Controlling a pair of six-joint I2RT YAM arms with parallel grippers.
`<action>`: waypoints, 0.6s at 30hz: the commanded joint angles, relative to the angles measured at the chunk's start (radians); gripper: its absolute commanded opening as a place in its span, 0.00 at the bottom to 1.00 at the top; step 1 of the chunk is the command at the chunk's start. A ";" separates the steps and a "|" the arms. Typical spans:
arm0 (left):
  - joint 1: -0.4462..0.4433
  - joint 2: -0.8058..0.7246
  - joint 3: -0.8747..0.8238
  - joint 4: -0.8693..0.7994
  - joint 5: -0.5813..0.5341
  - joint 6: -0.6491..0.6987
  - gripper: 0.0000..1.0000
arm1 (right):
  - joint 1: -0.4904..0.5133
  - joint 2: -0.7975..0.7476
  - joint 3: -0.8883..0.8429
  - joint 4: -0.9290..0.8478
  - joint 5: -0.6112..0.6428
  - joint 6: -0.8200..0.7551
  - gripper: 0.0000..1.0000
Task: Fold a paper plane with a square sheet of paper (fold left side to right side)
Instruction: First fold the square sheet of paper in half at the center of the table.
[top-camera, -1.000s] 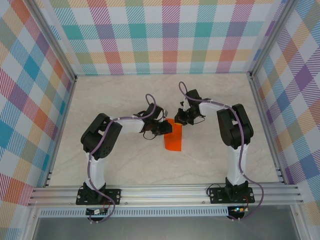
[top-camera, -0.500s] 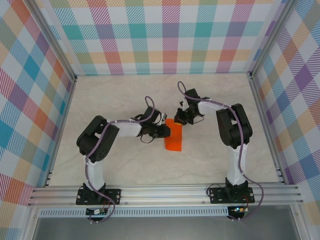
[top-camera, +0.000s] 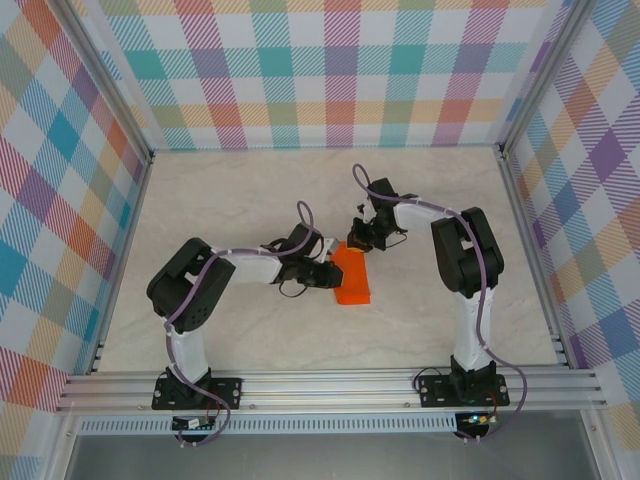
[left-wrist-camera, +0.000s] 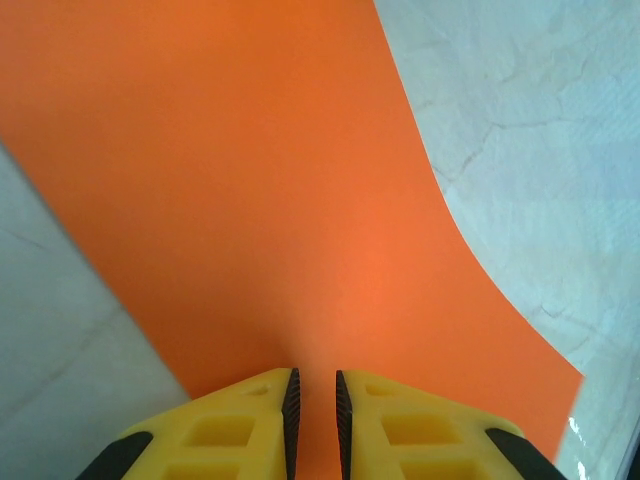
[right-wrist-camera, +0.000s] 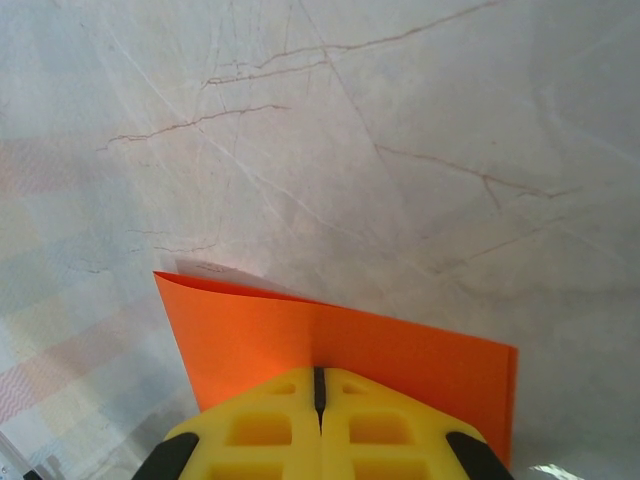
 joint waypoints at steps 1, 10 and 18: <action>-0.045 -0.024 -0.042 -0.106 0.052 0.039 0.20 | 0.001 0.049 -0.006 -0.072 0.081 -0.011 0.00; -0.104 -0.039 -0.074 -0.104 0.051 0.040 0.20 | 0.001 0.049 -0.005 -0.072 0.084 -0.010 0.00; -0.162 -0.059 -0.074 -0.133 0.038 0.050 0.20 | 0.002 0.047 -0.007 -0.074 0.087 -0.009 0.00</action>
